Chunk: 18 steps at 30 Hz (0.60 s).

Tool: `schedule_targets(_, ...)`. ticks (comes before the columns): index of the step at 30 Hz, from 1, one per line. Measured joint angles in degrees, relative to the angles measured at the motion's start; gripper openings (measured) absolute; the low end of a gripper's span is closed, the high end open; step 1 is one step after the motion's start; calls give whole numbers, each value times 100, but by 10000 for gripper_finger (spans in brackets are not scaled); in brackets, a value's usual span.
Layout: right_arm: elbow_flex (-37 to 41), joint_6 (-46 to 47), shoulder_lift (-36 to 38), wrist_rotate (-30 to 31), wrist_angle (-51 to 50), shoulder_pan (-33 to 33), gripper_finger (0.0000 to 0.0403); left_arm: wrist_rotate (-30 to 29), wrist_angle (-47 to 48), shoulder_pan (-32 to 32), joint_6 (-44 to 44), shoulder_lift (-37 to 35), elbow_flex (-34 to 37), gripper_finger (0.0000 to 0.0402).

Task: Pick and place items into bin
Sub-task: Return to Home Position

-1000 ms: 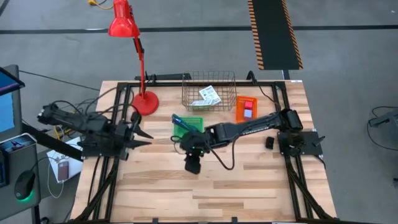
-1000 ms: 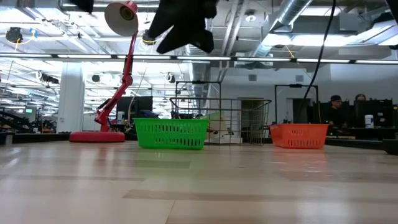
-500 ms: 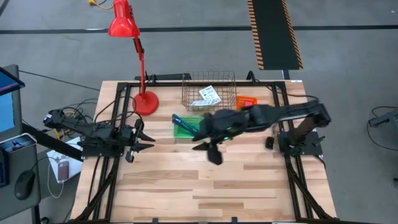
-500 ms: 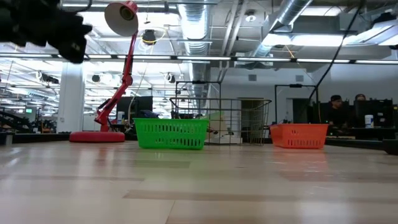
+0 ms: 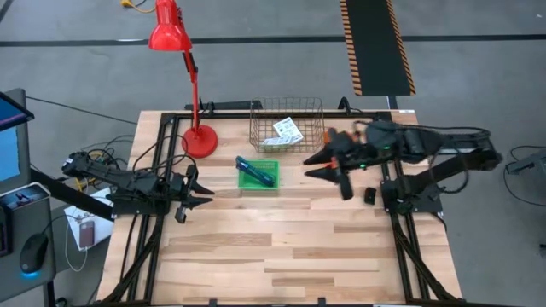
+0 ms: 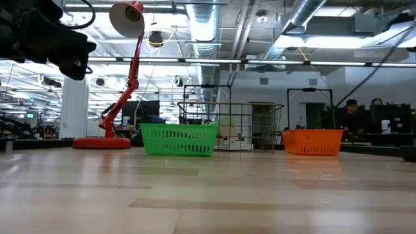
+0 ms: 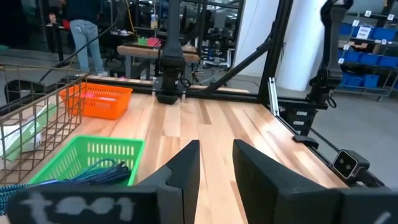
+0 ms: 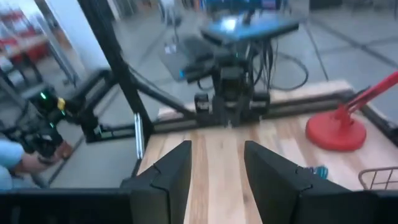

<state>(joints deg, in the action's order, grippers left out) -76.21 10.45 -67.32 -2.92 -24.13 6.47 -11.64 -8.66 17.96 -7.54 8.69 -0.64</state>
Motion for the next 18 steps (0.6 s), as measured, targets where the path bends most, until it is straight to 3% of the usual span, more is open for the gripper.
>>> schedule_targets(8, 2866, 79, 2116, -21, 2195, -190, 138, 42, 165, 0, -93, 2, 2, 84)
schedule_targets(18, 4965, 608, 4523, -631, 2475, -224, 143, 44, 323, 0, -136, 2, 7, 84)
